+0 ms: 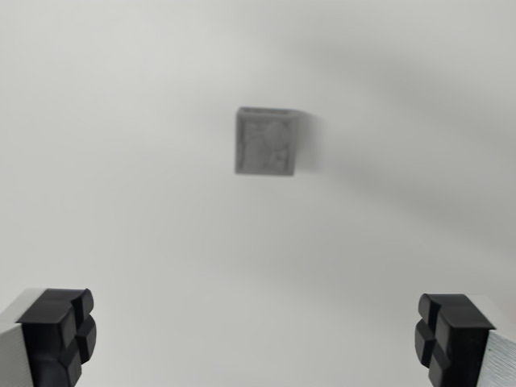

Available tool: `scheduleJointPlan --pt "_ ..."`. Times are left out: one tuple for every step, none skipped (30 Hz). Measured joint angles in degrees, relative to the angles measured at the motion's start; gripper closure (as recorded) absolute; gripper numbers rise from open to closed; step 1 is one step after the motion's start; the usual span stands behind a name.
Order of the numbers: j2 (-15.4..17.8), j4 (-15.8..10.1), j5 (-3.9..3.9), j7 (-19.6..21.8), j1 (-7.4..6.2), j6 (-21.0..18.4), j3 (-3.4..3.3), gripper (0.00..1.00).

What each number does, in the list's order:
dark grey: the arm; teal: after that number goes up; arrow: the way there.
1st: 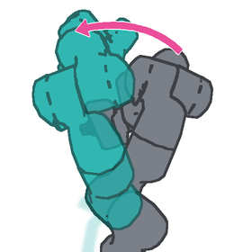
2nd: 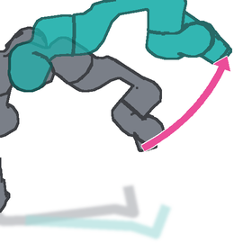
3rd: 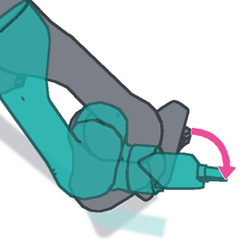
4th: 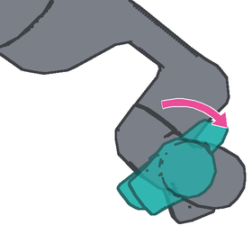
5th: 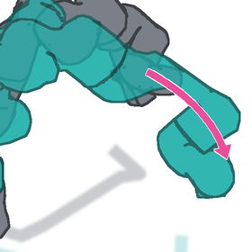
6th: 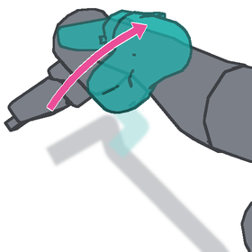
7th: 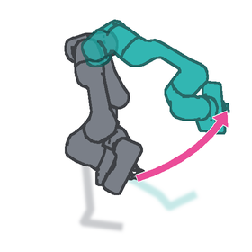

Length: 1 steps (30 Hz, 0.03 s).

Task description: Destack cube

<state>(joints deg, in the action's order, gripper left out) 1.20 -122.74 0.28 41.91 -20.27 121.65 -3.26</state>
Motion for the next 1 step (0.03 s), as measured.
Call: scheduleJointPlan --pt "0.0 0.0 0.0 0.0 0.0 0.0 0.0 0.0"
